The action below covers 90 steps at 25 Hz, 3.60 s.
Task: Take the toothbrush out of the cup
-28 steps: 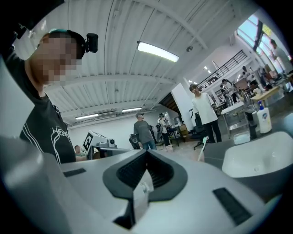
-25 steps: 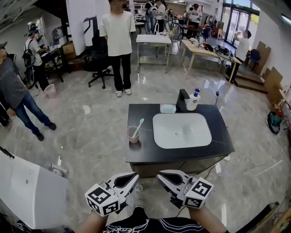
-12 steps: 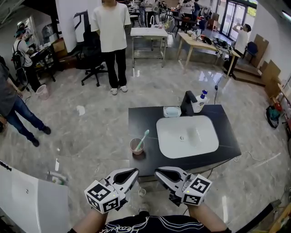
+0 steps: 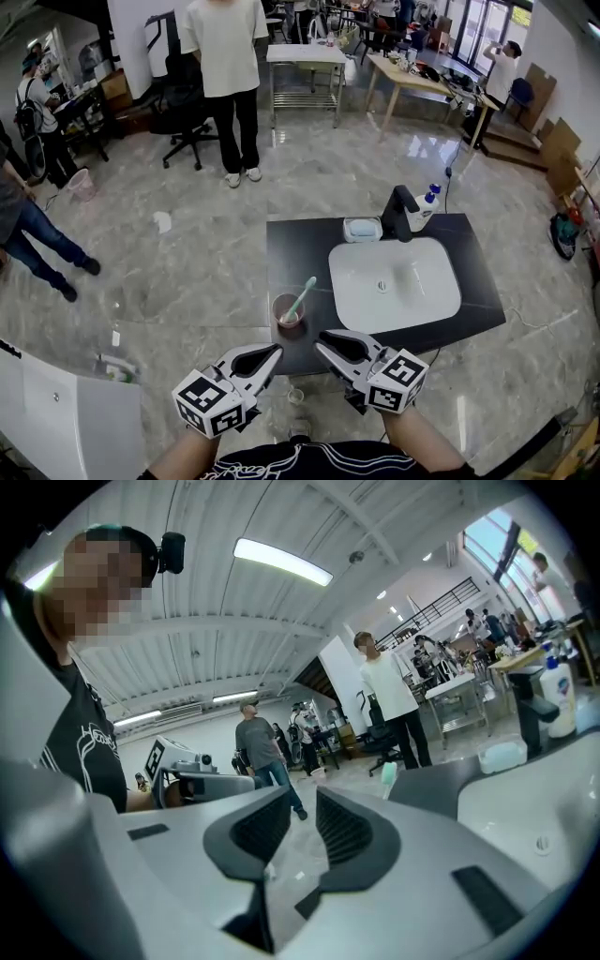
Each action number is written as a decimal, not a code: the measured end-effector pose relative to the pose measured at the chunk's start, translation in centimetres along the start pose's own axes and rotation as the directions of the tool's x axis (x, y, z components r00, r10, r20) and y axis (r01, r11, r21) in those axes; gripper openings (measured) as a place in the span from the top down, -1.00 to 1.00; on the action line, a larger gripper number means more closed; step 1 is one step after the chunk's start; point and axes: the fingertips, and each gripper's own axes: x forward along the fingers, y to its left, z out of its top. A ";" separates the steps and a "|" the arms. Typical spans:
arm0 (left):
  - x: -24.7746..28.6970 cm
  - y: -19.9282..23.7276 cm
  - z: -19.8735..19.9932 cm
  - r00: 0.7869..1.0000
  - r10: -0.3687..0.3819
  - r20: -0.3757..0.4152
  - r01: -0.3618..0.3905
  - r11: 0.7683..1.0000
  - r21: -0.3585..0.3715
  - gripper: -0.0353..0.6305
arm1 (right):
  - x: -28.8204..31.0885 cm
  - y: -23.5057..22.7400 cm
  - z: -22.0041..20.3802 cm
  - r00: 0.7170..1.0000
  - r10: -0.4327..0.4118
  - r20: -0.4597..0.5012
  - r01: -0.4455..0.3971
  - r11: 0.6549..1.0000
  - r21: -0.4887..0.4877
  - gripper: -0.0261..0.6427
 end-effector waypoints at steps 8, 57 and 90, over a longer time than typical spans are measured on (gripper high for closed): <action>-0.3 2.8 0.0 0.999 0.031 -0.010 -0.032 0.999 -0.017 0.88 | 4.0 -5.2 -0.6 0.996 -0.085 -0.025 0.086 0.996 0.026 0.52; -3.1 5.3 -1.4 0.991 0.131 -0.010 -0.132 0.988 -0.078 0.88 | 8.3 -9.7 -1.2 0.991 -0.130 -0.011 0.130 0.984 0.119 0.81; -6.7 -22.1 -2.0 0.988 0.003 0.151 -0.020 0.993 0.114 0.88 | -21.3 14.2 2.3 0.982 0.024 0.186 0.017 0.977 -0.213 0.81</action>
